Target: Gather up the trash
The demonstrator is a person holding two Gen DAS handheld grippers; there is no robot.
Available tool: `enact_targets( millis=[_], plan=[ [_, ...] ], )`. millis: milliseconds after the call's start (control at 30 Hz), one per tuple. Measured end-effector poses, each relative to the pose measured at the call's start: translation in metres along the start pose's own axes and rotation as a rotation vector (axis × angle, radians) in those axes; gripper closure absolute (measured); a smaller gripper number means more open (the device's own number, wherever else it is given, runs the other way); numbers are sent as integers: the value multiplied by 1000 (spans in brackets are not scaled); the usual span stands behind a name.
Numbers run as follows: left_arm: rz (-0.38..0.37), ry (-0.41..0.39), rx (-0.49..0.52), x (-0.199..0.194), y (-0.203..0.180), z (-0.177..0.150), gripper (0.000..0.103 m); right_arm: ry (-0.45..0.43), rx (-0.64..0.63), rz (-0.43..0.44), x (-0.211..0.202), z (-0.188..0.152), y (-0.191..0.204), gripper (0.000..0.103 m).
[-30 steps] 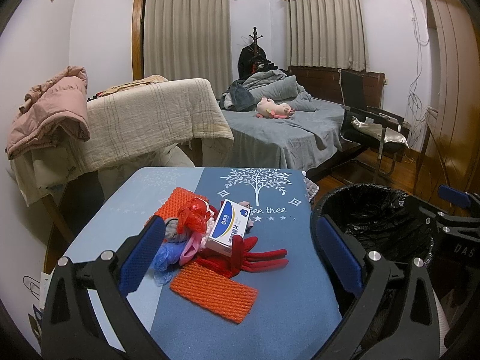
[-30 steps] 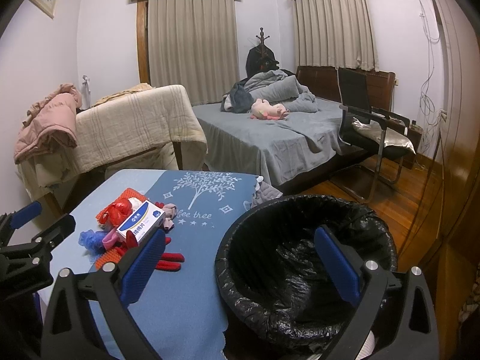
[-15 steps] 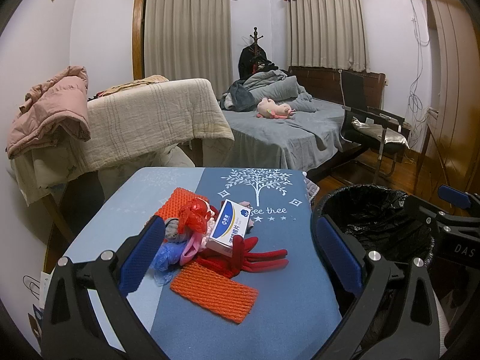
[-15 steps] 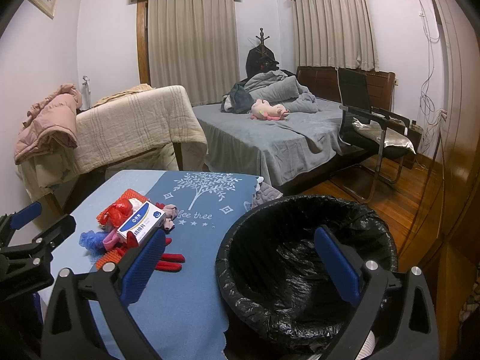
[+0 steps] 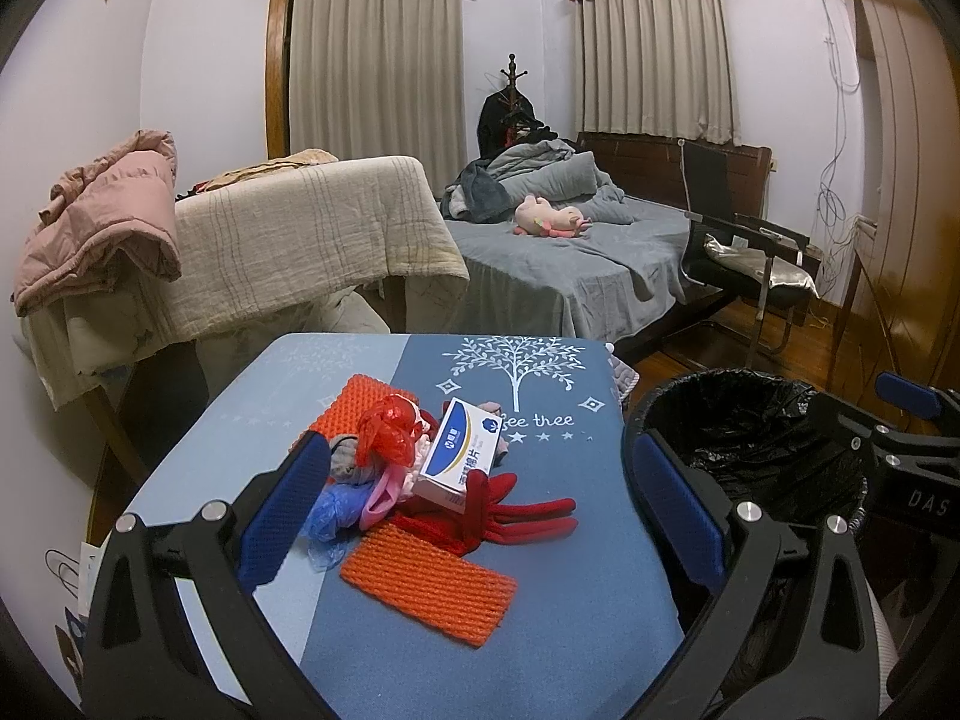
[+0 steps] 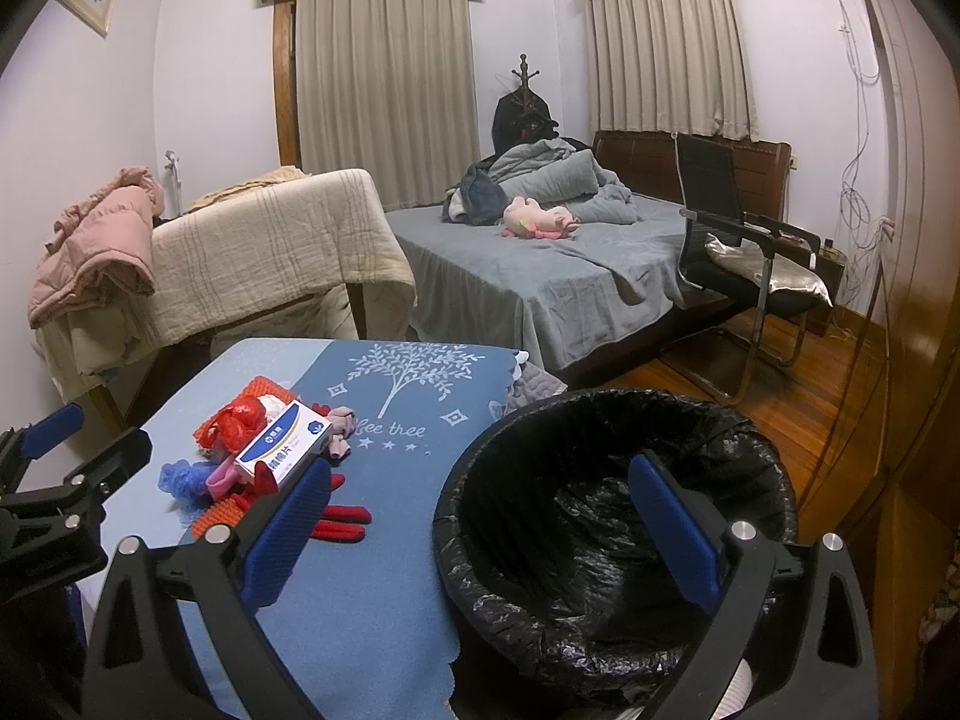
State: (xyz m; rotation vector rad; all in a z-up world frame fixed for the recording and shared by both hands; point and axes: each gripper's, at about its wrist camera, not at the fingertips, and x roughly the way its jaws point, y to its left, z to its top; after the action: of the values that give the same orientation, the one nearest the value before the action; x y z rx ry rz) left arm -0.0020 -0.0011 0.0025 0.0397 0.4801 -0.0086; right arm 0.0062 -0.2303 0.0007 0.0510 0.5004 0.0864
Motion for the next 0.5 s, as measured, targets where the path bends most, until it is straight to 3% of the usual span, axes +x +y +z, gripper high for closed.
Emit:
enact_targets(
  millis=[500],
  plan=[
    [-1,0,-4,-1,2,4,5,1,0,2,5,-5,4,6]
  ],
)
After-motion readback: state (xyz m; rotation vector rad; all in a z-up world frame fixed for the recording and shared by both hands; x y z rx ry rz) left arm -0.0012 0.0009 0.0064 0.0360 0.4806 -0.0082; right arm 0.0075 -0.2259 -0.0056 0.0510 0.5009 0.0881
